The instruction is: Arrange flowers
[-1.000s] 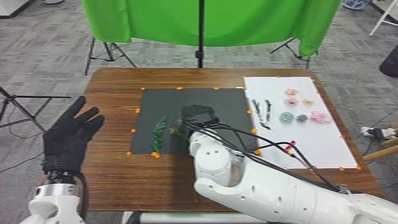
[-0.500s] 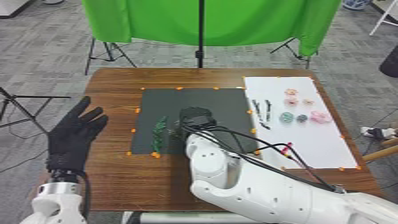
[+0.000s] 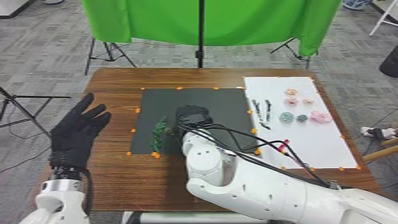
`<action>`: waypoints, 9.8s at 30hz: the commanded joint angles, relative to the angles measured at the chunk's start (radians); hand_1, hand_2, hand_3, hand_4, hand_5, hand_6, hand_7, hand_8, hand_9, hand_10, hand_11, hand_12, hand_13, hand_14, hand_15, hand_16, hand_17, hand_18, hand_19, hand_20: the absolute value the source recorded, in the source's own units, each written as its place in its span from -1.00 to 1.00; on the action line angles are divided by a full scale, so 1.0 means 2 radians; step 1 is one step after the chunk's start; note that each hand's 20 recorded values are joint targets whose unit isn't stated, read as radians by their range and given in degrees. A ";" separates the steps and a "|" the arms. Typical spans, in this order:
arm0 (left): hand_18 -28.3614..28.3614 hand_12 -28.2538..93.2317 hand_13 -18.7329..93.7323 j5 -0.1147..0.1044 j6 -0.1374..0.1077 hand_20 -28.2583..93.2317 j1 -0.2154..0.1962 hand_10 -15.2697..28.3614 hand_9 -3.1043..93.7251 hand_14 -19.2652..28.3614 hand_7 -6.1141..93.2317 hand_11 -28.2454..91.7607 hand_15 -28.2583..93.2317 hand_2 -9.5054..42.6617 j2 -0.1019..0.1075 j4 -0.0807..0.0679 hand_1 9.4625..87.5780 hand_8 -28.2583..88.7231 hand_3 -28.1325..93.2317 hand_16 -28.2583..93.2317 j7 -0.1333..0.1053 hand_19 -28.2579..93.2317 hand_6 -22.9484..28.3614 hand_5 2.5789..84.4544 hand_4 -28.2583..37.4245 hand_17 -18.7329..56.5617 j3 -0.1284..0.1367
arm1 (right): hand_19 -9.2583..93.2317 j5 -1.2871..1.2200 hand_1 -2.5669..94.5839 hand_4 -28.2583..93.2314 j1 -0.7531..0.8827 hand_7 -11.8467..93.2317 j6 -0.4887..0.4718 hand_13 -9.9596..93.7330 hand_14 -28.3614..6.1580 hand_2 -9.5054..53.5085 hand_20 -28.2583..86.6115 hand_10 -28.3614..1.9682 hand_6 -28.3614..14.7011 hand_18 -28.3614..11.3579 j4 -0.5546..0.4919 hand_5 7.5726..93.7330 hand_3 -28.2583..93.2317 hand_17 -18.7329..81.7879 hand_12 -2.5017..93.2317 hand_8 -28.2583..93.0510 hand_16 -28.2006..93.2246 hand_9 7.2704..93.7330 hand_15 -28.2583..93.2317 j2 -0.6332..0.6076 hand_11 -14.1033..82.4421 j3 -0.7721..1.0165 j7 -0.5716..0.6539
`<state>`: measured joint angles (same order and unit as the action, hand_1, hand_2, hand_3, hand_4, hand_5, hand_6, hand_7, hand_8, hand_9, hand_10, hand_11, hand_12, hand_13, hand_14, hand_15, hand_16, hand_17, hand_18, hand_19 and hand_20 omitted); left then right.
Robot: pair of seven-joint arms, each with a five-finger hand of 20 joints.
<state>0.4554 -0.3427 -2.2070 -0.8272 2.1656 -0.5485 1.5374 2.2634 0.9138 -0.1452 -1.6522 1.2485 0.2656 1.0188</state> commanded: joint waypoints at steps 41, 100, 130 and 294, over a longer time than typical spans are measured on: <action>0.96 -0.35 -0.24 -0.028 -0.021 -0.44 -0.057 0.66 -0.19 0.99 -0.69 -0.06 0.47 -0.42 -0.010 0.007 -0.64 -0.65 0.85 -0.72 -0.030 0.41 0.26 -0.14 -0.89 -0.71 0.012 | 0.95 -0.066 -0.33 -0.94 0.062 -0.56 0.131 0.48 -0.21 -0.83 -0.02 -0.40 -0.07 -1.00 -0.039 0.21 0.66 -0.08 -0.52 -0.71 -0.21 0.42 0.78 -0.213 0.38 0.180 0.073; 0.96 -0.35 -0.23 -0.049 -0.032 -0.44 -0.064 0.66 -0.19 0.99 -0.69 -0.06 0.47 -0.41 0.012 0.011 -0.64 -0.65 0.85 -0.72 -0.053 0.42 0.27 -0.13 -0.89 -0.72 0.009 | 1.00 0.023 0.22 -1.00 0.072 -0.38 0.165 0.80 0.22 -1.00 0.12 0.13 0.09 -0.83 -0.051 0.96 0.73 0.17 -0.37 -0.35 -0.12 0.90 0.79 -0.185 0.36 0.166 0.070; 0.96 -0.35 -0.23 -0.022 -0.021 -0.44 -0.052 0.66 -0.19 0.99 -0.69 -0.06 0.47 -0.40 -0.009 0.009 -0.63 -0.65 0.84 -0.72 -0.011 0.42 0.27 -0.13 -0.88 -0.72 0.016 | 1.00 -0.001 0.16 -0.96 0.141 -0.34 0.032 0.77 0.14 -1.00 0.18 0.03 0.13 -0.88 -0.088 0.93 0.62 0.14 -0.42 -0.36 -0.12 0.83 0.82 -0.084 0.49 0.141 0.058; 0.96 -0.35 -0.23 0.003 0.020 -0.43 0.066 0.67 -0.19 0.99 -0.69 -0.06 0.48 -0.40 -0.003 -0.027 -0.64 -0.65 0.84 -0.72 -0.011 0.42 0.27 -0.13 -0.89 -0.72 -0.013 | 0.67 -0.055 -0.13 -1.00 -0.113 -0.47 0.109 0.33 0.11 -1.00 0.36 0.16 0.56 -0.70 0.061 0.36 0.53 -0.36 -0.53 -0.76 -0.17 0.56 0.78 0.044 0.24 -0.094 -0.187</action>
<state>0.4446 -0.3208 -2.0768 -0.8116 2.1213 -0.5918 1.5117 2.1475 0.7000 0.0582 -1.5174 1.3274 0.0676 0.6506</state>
